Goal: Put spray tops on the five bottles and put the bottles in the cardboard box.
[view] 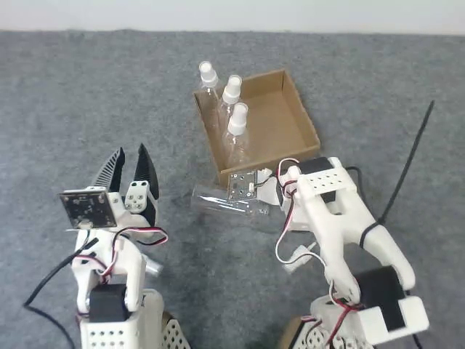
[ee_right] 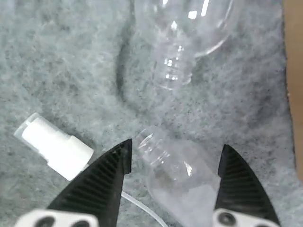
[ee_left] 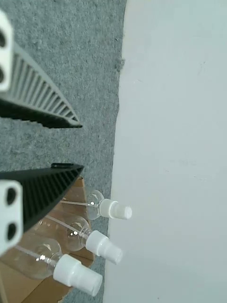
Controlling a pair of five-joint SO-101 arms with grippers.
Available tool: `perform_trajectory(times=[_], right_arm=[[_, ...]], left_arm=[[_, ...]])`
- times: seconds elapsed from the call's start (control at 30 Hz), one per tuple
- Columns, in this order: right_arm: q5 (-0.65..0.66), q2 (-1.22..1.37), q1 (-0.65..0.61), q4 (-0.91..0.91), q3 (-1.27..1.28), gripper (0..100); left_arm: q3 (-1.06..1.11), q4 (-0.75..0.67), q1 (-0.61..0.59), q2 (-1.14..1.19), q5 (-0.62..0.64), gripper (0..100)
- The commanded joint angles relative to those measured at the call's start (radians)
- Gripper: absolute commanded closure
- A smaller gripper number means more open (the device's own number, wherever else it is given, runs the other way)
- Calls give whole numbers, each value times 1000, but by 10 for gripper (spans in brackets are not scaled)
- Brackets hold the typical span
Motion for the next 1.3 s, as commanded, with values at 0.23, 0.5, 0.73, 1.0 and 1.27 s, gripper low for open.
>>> perform_trajectory(times=[0.23, 0.5, 0.73, 1.0, 1.27], right_arm=[[-91, -2, 74, -122, -38, 757], [-292, -5, 67, -139, -40, 757], [-491, -7, 67, -139, -41, 757], [-631, -7, 67, -139, -41, 757], [-677, -13, 65, -133, -43, 753]], left_arm=[[-13, -35, -6, -15, -12, 886], [-13, -35, -6, -15, -12, 886], [-13, -35, -6, -15, -12, 886], [-13, -35, -6, -15, -12, 886], [-12, -35, -6, -15, -12, 886]])
